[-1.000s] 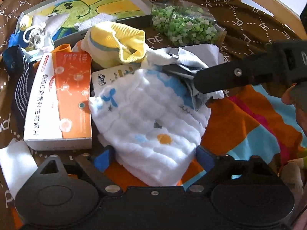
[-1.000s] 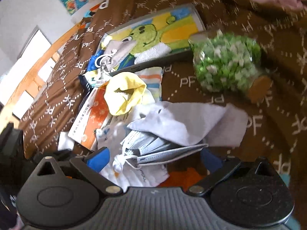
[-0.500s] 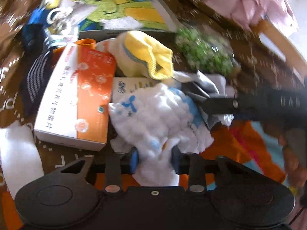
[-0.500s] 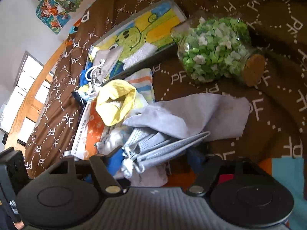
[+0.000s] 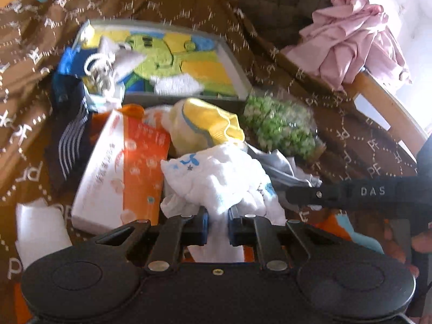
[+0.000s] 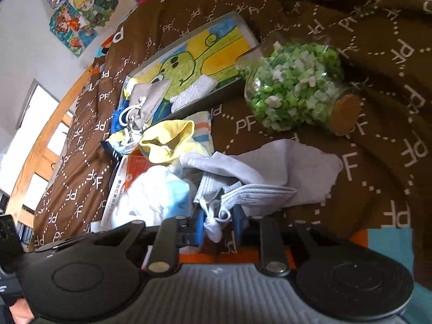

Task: Organize soft objects
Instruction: 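Carry the white towel and grey mask with both grippers into the picture tray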

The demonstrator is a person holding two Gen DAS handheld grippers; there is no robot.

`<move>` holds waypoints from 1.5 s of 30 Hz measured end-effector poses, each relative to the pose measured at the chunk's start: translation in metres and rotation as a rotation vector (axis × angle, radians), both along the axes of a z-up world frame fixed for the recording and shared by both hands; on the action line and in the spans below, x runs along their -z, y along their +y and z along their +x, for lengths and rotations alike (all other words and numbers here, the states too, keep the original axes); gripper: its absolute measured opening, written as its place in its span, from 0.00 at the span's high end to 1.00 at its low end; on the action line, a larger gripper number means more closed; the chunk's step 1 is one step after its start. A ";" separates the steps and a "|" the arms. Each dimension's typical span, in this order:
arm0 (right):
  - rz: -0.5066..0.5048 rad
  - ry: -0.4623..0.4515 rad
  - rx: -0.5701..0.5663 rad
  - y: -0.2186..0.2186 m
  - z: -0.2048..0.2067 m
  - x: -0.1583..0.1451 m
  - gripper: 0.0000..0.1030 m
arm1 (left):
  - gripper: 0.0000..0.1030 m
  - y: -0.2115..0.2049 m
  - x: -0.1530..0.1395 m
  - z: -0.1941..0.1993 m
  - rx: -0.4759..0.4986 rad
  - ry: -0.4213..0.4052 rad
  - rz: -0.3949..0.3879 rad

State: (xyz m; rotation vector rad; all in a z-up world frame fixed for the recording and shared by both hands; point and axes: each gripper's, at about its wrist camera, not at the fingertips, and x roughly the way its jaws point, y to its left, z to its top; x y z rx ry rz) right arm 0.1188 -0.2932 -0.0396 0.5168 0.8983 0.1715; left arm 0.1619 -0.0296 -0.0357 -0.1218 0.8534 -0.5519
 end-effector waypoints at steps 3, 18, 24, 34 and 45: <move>-0.038 0.000 0.003 0.002 -0.006 -0.004 0.84 | 0.86 0.000 -0.005 -0.004 -0.001 -0.037 0.021; -0.266 -0.272 -0.005 0.023 -0.055 -0.055 0.86 | 0.86 0.027 -0.050 -0.041 -0.032 -0.191 -0.114; -0.337 -0.398 0.013 0.029 -0.061 -0.065 0.86 | 0.86 0.036 -0.061 -0.039 -0.074 -0.253 -0.190; -0.358 -0.514 0.011 0.033 -0.051 -0.070 0.86 | 0.86 0.039 -0.074 -0.004 -0.131 -0.401 -0.228; -0.381 -0.612 -0.033 0.068 0.060 -0.063 0.85 | 0.86 0.061 -0.062 0.098 -0.216 -0.406 -0.279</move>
